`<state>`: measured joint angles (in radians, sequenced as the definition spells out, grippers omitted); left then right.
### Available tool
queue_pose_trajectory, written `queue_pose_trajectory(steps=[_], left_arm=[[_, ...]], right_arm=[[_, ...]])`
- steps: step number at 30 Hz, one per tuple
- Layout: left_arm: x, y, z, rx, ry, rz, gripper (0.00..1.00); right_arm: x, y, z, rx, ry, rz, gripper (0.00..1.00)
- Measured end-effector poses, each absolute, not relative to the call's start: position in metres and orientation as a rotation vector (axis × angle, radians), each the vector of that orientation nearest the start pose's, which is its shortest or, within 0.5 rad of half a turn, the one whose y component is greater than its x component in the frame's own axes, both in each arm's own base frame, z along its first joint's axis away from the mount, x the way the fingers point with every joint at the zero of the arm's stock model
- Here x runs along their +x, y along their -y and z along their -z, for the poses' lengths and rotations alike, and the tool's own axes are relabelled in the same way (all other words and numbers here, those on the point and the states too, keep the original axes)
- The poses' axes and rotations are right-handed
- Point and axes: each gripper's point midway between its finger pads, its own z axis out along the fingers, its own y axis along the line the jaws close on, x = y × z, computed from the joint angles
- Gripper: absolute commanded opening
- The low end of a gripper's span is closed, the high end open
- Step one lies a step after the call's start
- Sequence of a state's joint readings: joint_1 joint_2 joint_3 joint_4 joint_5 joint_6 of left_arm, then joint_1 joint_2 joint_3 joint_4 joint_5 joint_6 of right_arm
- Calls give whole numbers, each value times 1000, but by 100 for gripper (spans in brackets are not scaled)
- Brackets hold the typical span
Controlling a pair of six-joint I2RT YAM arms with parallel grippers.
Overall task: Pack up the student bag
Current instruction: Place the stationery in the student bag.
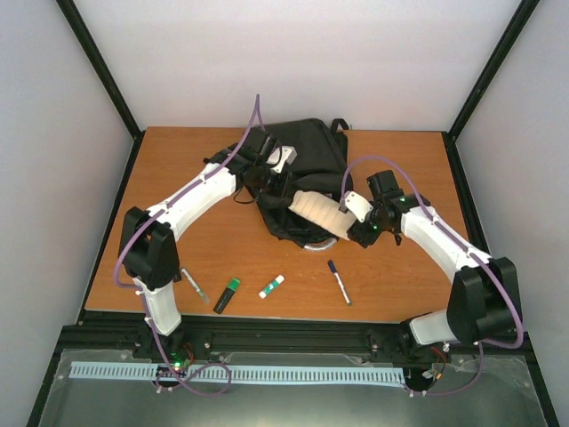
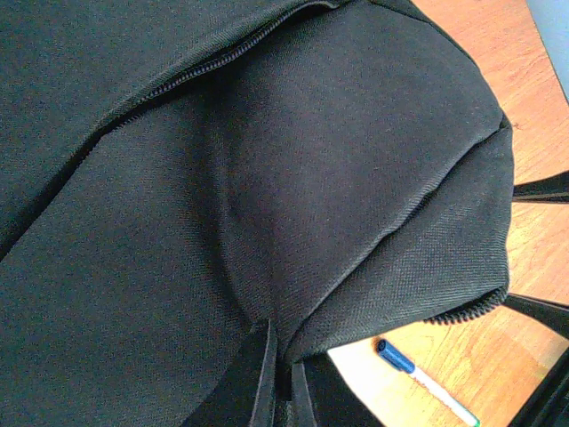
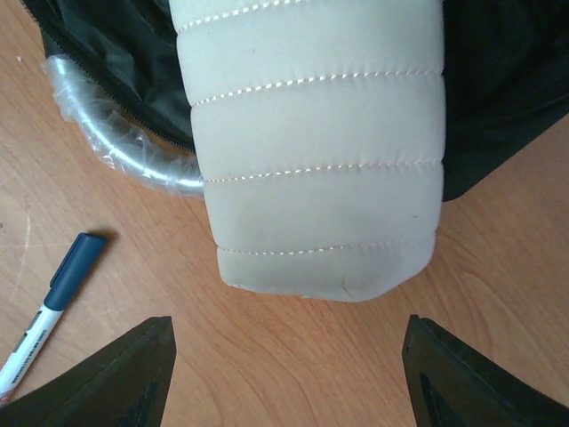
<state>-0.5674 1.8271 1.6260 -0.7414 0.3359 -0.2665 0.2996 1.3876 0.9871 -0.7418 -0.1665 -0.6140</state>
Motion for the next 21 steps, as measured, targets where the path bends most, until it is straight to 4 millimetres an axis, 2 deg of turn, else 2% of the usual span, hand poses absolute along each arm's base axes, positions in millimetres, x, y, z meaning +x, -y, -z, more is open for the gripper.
queue_pose_trajectory(steps=[6,12,17,21], left_arm=[[372,306,-186,534,-2556,752,1],[372,306,-186,536,-2555,756,1],[372,306,-186,535,-2556,756,1],[372,306,-186,535,-2556,757,1]], right_arm=[[303,-118,-89,-1246,-2459,-140,78],[314,-115,-73,-1248,-2478,-120,74],[322,-121,-68,-1237,-2461,-146,62],[324,-127,-64,-1179,-2491,-200,41]])
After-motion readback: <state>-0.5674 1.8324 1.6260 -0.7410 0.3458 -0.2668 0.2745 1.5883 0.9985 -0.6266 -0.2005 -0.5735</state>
